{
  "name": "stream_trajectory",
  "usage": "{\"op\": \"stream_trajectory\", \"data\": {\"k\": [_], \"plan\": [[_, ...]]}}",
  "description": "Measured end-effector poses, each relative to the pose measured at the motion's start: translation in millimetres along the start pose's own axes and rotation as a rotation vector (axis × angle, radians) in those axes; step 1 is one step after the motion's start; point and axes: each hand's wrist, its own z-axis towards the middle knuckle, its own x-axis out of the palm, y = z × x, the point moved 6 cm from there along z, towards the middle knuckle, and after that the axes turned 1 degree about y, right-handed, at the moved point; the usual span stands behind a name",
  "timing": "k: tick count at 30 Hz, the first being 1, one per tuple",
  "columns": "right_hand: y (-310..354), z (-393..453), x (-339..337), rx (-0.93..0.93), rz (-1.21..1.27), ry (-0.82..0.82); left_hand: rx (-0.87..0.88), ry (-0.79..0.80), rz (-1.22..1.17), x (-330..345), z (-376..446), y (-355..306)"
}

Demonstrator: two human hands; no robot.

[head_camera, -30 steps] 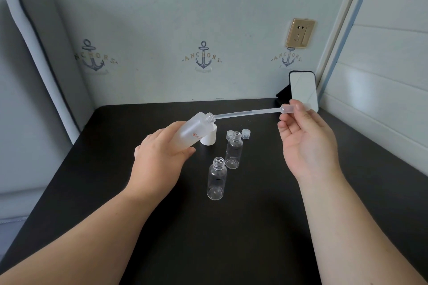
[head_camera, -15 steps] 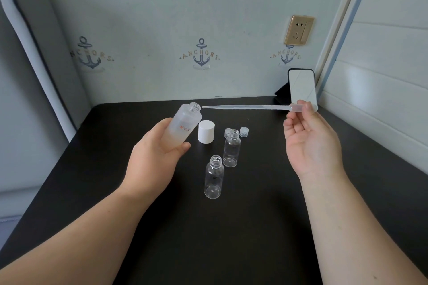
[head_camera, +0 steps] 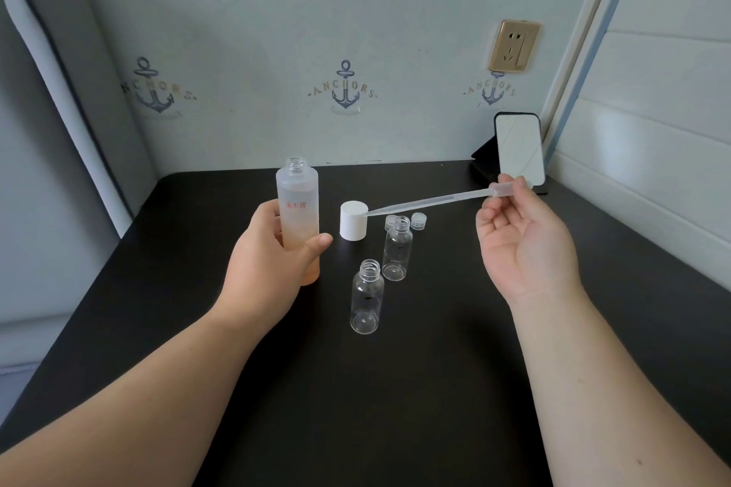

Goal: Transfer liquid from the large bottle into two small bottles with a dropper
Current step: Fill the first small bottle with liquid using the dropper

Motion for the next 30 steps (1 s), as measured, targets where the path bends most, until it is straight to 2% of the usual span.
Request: {"op": "stream_trajectory", "data": {"k": [6, 10, 11, 13, 16, 19, 22, 30], "plan": [[-1, -2, 5, 0.007, -0.037, 0.012, 0.038, 0.03, -0.029, 0, -5, -3], [7, 1, 13, 0.007, -0.043, 0.014, 0.316, -0.23, -0.066, -35, -30, -27], [8, 2, 15, 0.003, -0.053, 0.018, 0.39, -0.221, -0.065, -36, -37, -35], [7, 3, 15, 0.008, -0.071, 0.012, 0.44, -0.061, -0.059, -26, -44, -44], [1, 3, 8, 0.027, -0.063, -0.021, 0.365, 0.285, 0.08, 3, -47, -44], [-3, 3, -1, 0.035, -0.039, -0.05, 0.343, 0.477, 0.209, 25, -50, -41], [-5, 2, -6, 0.035, -0.03, -0.039, 0.347, 0.502, 0.272, 34, -49, -36], [-4, -1, -11, 0.001, -0.065, -0.025, 0.297, 0.388, 0.225, 15, -34, -26]]}}
